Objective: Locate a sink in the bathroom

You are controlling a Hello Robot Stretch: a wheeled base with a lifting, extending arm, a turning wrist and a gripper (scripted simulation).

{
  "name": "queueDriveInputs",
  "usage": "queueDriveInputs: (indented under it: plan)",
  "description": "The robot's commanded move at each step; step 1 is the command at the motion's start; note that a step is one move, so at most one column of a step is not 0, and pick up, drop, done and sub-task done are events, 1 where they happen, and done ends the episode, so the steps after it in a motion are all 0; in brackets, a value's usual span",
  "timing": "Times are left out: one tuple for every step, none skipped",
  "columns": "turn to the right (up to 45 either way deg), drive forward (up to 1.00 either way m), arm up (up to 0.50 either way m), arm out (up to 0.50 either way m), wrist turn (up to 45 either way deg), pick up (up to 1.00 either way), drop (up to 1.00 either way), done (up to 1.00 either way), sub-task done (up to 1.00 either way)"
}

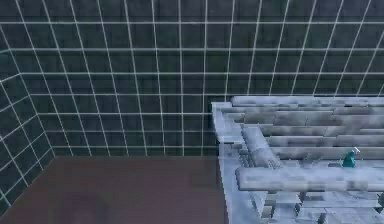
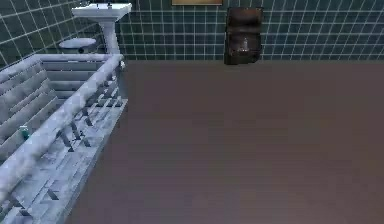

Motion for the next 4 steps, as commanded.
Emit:
queueDriveInputs:
  plan:
    - [45.0,0.00,0.00,0.00,0.0,0.00,0.00,0.00,0.00]
    - [42.0,0.00,0.00,0.00,0.0,0.00,0.00,0.00,0.00]
    - [0.0,1.00,0.00,0.00,0.0,0.00,0.00,0.00,0.00]
    - [0.0,1.00,0.00,0.00,0.0,0.00,0.00,0.00,0.00]
